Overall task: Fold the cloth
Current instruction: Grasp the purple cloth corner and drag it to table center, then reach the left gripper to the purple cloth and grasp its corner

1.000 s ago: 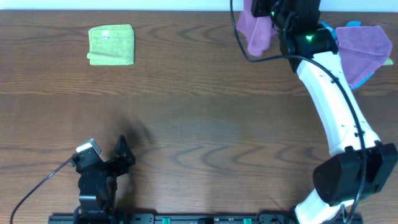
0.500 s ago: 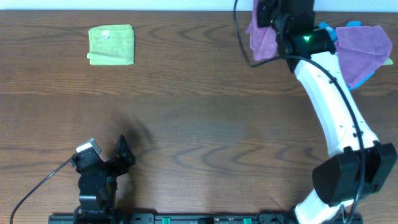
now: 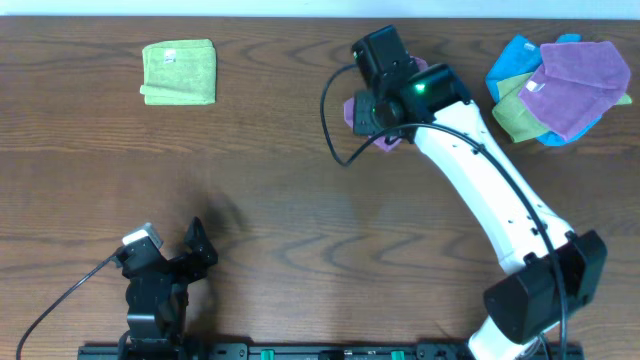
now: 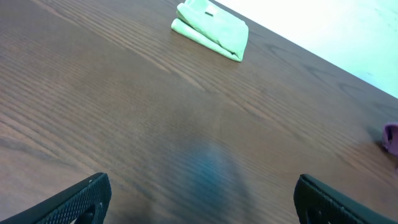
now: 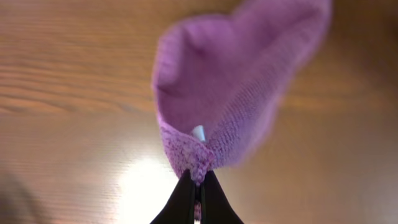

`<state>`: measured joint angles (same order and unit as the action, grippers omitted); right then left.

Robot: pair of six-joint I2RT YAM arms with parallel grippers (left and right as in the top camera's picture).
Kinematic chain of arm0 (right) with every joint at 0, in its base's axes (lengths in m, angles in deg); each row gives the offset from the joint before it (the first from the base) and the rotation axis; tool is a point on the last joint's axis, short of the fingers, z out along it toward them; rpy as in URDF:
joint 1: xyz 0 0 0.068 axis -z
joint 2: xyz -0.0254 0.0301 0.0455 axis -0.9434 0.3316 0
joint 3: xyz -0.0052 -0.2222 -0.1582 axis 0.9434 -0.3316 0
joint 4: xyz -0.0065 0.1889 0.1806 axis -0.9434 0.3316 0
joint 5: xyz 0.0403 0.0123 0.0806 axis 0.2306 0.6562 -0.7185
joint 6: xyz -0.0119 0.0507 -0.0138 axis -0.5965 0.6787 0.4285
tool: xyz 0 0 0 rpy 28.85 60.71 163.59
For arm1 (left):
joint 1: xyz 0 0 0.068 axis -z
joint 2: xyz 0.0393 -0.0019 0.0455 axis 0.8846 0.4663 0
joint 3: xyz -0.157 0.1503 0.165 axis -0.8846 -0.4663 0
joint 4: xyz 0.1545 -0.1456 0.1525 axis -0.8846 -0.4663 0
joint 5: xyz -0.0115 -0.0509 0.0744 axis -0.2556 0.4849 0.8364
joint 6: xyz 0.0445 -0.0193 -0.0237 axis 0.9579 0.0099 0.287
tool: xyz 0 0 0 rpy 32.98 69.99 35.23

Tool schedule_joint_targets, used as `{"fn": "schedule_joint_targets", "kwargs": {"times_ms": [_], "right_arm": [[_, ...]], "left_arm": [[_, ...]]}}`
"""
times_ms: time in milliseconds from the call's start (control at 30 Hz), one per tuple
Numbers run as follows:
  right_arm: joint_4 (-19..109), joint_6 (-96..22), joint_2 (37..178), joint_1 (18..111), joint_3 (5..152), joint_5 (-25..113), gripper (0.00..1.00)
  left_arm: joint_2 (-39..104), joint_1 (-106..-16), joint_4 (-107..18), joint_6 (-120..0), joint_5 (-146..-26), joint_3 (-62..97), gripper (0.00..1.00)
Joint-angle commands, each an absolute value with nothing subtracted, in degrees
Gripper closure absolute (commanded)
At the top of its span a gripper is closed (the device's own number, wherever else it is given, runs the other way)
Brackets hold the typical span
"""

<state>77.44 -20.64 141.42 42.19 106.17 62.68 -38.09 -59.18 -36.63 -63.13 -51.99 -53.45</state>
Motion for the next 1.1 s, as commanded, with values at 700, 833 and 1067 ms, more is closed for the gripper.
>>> {"fn": "schedule_joint_targets", "kwargs": {"times_ms": [700, 833, 1067], "right_arm": [[73.7, -9.6, 141.2, 25.3, 89.0, 68.9, 0.85], [71.1, -10.4, 141.2, 26.8, 80.0, 66.5, 0.01], [71.2, -13.3, 136.0, 29.0, 80.0, 62.4, 0.01]], "left_arm": [[-38.4, -59.5, -37.0, -63.5, -51.2, -54.5, 0.05], [-38.4, -59.5, -37.0, -63.5, -51.2, -54.5, 0.05], [-38.4, -59.5, -37.0, -63.5, -51.2, -54.5, 0.05]]}}
